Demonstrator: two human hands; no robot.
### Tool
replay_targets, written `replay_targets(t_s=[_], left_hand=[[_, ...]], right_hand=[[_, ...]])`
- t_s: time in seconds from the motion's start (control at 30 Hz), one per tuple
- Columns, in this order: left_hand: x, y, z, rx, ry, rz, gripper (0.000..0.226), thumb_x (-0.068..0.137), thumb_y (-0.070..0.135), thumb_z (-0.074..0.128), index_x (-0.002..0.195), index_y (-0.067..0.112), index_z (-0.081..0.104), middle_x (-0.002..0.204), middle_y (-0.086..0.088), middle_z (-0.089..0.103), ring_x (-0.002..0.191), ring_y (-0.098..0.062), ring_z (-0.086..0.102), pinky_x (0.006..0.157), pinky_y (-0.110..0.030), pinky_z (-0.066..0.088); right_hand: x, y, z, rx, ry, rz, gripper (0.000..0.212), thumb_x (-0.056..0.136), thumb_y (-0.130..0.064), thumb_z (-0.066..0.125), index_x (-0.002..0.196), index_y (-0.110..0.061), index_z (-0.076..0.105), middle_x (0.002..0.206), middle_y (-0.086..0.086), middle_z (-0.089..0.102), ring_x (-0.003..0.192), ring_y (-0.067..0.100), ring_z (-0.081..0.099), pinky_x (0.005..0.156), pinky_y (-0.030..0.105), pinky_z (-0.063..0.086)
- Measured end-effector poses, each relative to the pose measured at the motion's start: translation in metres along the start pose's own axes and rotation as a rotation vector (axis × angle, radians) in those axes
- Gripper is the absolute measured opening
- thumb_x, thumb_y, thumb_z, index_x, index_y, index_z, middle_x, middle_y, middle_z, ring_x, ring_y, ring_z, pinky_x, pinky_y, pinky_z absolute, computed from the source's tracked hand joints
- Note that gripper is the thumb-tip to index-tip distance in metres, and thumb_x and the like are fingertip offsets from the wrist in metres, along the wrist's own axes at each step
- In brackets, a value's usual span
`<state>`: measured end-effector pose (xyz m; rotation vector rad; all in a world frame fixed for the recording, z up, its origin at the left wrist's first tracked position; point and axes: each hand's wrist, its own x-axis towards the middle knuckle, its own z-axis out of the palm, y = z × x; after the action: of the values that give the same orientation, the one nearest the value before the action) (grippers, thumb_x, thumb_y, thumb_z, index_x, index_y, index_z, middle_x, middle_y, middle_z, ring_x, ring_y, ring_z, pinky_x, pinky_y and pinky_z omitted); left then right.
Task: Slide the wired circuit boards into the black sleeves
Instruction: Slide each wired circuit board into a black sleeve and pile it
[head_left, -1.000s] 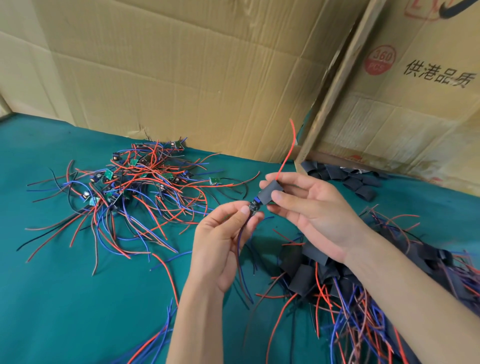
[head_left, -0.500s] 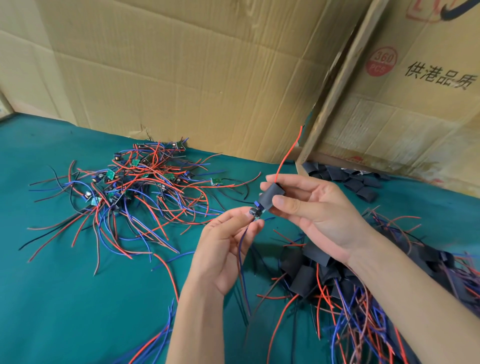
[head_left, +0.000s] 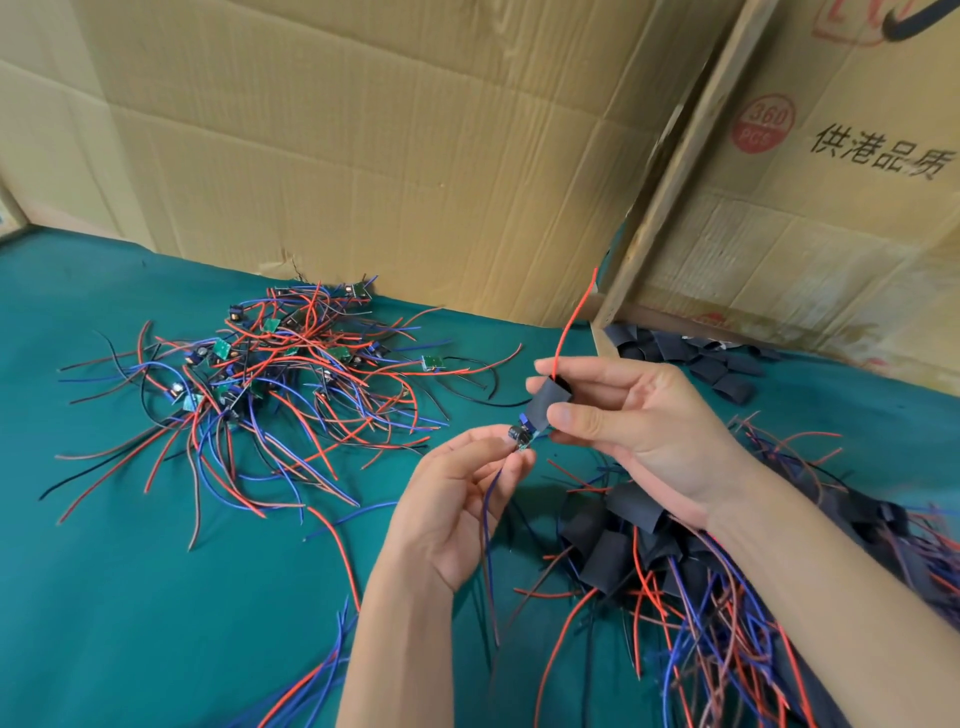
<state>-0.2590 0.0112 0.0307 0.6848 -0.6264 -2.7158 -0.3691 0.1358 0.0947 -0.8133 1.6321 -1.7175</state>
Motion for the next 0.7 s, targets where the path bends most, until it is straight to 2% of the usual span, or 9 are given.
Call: replay_targets(t_s=[0.1, 0.2, 0.27, 0.43, 0.57, 0.63, 0.67, 0.7], left_hand=[[0.000, 0.000, -0.001, 0.002, -0.005, 0.004, 0.008, 0.082, -0.007, 0.062, 0.081, 0.000, 0.066, 0.065, -0.016, 0.064, 0.054, -0.016, 0.069, 0.045, -0.013, 0.052], [-0.001, -0.001, 0.001, 0.011, -0.033, 0.002, 0.017, 0.066, -0.003, 0.067, 0.083, -0.001, 0.065, 0.065, -0.016, 0.065, 0.054, -0.015, 0.069, 0.045, -0.013, 0.051], [-0.001, 0.000, 0.001, 0.003, -0.042, 0.002, 0.022, 0.063, -0.001, 0.068, 0.085, -0.001, 0.065, 0.066, -0.015, 0.065, 0.055, -0.015, 0.069, 0.045, -0.013, 0.052], [0.001, -0.001, -0.001, -0.001, -0.029, 0.009, 0.028, 0.064, -0.001, 0.068, 0.091, -0.002, 0.064, 0.066, -0.015, 0.064, 0.054, -0.014, 0.069, 0.045, -0.013, 0.052], [0.002, -0.001, -0.003, 0.020, -0.038, 0.028, 0.022, 0.063, -0.001, 0.069, 0.085, -0.001, 0.065, 0.064, -0.015, 0.064, 0.053, -0.014, 0.069, 0.044, -0.013, 0.051], [0.003, -0.001, -0.003, 0.041, -0.048, 0.032, 0.010, 0.070, -0.004, 0.067, 0.079, 0.001, 0.067, 0.064, -0.014, 0.064, 0.052, -0.014, 0.068, 0.044, -0.013, 0.051], [0.003, -0.002, -0.003, 0.060, -0.056, 0.040, 0.010, 0.077, -0.006, 0.065, 0.074, 0.002, 0.070, 0.063, -0.013, 0.064, 0.051, -0.013, 0.067, 0.044, -0.013, 0.051], [0.004, -0.002, -0.004, 0.087, -0.061, 0.046, 0.019, 0.083, -0.007, 0.062, 0.070, 0.004, 0.071, 0.063, -0.011, 0.063, 0.051, -0.013, 0.066, 0.044, -0.013, 0.051]], right_hand=[[0.000, -0.002, 0.001, -0.051, 0.010, -0.014, 0.048, 0.066, -0.015, 0.081, 0.113, -0.014, 0.076, 0.111, 0.011, 0.078, 0.091, 0.012, 0.071, 0.079, 0.028, 0.059], [0.001, -0.001, 0.001, -0.054, 0.051, -0.017, 0.045, 0.068, -0.016, 0.080, 0.112, -0.013, 0.076, 0.108, 0.013, 0.078, 0.095, 0.018, 0.071, 0.076, 0.026, 0.058], [0.001, 0.002, 0.002, -0.028, 0.071, -0.025, 0.042, 0.067, -0.016, 0.080, 0.109, -0.014, 0.077, 0.105, 0.014, 0.078, 0.093, 0.019, 0.070, 0.075, 0.026, 0.059], [0.000, 0.005, 0.004, -0.106, 0.099, -0.063, 0.042, 0.067, -0.014, 0.081, 0.109, -0.012, 0.077, 0.100, 0.010, 0.080, 0.084, 0.014, 0.071, 0.070, 0.023, 0.058], [-0.001, 0.004, 0.004, -0.154, 0.103, -0.091, 0.041, 0.067, -0.015, 0.082, 0.108, -0.013, 0.077, 0.098, 0.009, 0.080, 0.081, 0.011, 0.072, 0.068, 0.021, 0.055], [0.000, 0.005, 0.004, -0.153, 0.108, -0.085, 0.041, 0.067, -0.014, 0.082, 0.108, -0.012, 0.076, 0.098, 0.009, 0.080, 0.080, 0.010, 0.072, 0.068, 0.021, 0.055], [0.000, 0.007, 0.004, -0.153, 0.113, -0.077, 0.041, 0.067, -0.015, 0.082, 0.108, -0.011, 0.076, 0.098, 0.009, 0.080, 0.079, 0.010, 0.072, 0.068, 0.021, 0.055], [0.000, 0.008, 0.004, -0.150, 0.116, -0.066, 0.042, 0.068, -0.015, 0.081, 0.108, -0.010, 0.076, 0.098, 0.009, 0.080, 0.081, 0.011, 0.072, 0.068, 0.021, 0.055]])
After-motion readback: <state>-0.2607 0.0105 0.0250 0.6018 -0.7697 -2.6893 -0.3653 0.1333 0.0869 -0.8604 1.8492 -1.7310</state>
